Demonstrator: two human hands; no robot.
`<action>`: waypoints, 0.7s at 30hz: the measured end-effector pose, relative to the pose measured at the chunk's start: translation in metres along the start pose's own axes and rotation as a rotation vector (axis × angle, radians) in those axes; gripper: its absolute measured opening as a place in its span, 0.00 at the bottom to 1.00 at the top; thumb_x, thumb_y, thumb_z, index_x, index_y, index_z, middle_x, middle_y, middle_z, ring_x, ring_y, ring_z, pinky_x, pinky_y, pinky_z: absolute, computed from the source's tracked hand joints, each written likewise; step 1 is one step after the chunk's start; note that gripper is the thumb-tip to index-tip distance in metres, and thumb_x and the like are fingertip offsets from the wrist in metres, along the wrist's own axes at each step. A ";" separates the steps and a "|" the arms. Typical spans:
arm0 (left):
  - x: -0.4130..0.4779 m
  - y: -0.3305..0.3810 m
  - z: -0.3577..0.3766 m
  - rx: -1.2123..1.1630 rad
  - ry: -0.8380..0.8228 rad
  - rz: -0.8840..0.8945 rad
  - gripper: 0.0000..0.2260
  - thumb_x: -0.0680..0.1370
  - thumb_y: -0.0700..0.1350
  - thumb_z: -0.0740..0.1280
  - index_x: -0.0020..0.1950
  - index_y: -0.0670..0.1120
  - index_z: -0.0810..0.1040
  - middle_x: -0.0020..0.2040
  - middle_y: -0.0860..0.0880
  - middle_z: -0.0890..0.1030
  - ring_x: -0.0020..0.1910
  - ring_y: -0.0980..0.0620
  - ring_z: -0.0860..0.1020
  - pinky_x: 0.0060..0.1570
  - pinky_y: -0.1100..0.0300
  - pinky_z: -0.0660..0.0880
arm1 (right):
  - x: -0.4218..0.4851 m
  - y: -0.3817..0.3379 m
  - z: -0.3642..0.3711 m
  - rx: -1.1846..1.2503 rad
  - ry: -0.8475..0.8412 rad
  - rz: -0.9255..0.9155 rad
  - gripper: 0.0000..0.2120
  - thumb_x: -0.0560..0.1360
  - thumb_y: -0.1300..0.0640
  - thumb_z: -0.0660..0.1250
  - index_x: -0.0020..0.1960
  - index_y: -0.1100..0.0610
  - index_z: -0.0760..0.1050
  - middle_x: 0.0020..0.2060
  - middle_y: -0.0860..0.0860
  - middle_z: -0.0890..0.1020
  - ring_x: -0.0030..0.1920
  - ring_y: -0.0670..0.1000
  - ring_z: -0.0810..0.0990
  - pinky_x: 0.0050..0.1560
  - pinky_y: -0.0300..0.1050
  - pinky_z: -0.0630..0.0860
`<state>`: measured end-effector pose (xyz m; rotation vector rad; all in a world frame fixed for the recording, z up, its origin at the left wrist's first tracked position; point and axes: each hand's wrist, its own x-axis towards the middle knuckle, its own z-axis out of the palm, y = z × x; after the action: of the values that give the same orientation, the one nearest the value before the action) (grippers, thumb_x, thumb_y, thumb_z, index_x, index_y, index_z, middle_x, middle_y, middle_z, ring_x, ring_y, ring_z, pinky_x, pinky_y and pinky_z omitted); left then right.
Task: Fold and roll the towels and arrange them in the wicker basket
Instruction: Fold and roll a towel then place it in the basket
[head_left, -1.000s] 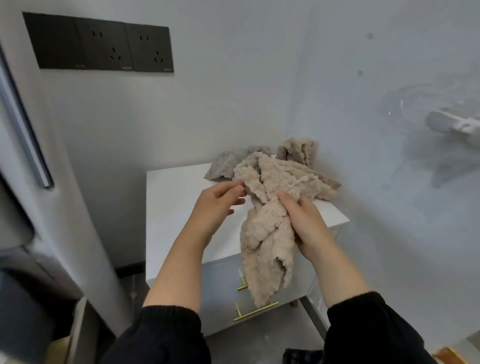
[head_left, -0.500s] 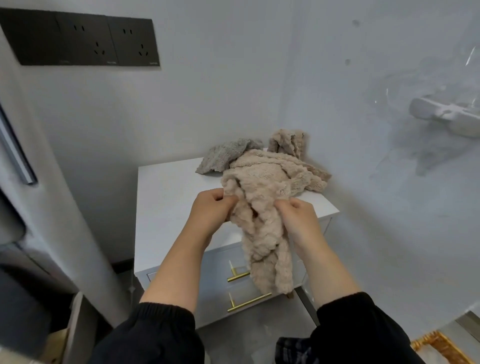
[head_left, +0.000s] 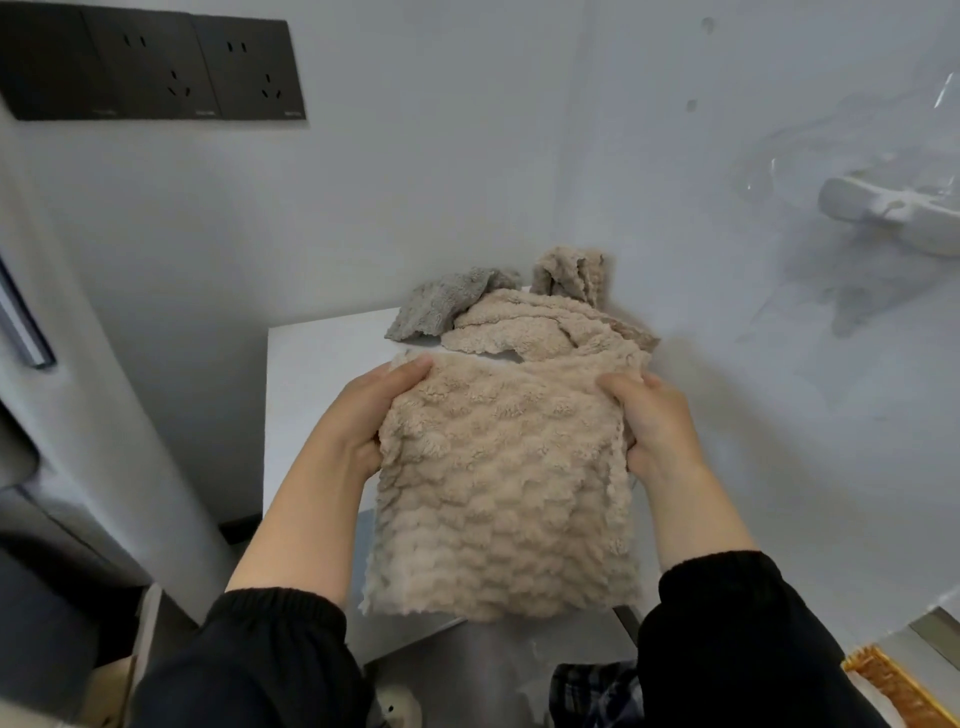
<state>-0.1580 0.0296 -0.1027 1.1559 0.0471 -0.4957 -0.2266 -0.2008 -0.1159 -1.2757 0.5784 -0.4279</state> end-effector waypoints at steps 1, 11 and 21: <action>0.001 0.001 -0.001 -0.029 -0.013 0.013 0.10 0.75 0.41 0.68 0.55 0.40 0.79 0.47 0.41 0.84 0.42 0.47 0.84 0.42 0.53 0.82 | 0.001 0.001 -0.001 -0.013 0.029 -0.004 0.06 0.72 0.67 0.67 0.49 0.62 0.77 0.35 0.55 0.80 0.39 0.57 0.77 0.41 0.48 0.73; 0.015 -0.008 -0.005 0.197 0.249 0.105 0.05 0.75 0.34 0.68 0.42 0.43 0.79 0.37 0.45 0.82 0.33 0.51 0.80 0.32 0.60 0.78 | 0.009 0.004 -0.004 -0.039 0.199 -0.044 0.07 0.64 0.62 0.61 0.40 0.54 0.69 0.38 0.53 0.71 0.39 0.52 0.68 0.39 0.47 0.64; 0.015 -0.005 -0.012 0.020 0.471 0.243 0.10 0.78 0.43 0.68 0.37 0.44 0.77 0.37 0.46 0.79 0.37 0.49 0.78 0.46 0.55 0.77 | 0.011 0.008 0.004 -0.198 -0.079 -0.013 0.21 0.67 0.72 0.67 0.59 0.58 0.75 0.45 0.56 0.83 0.42 0.56 0.83 0.48 0.56 0.81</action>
<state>-0.1439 0.0333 -0.1158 1.2587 0.3053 -0.0029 -0.2156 -0.2027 -0.1251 -1.4797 0.5564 -0.3356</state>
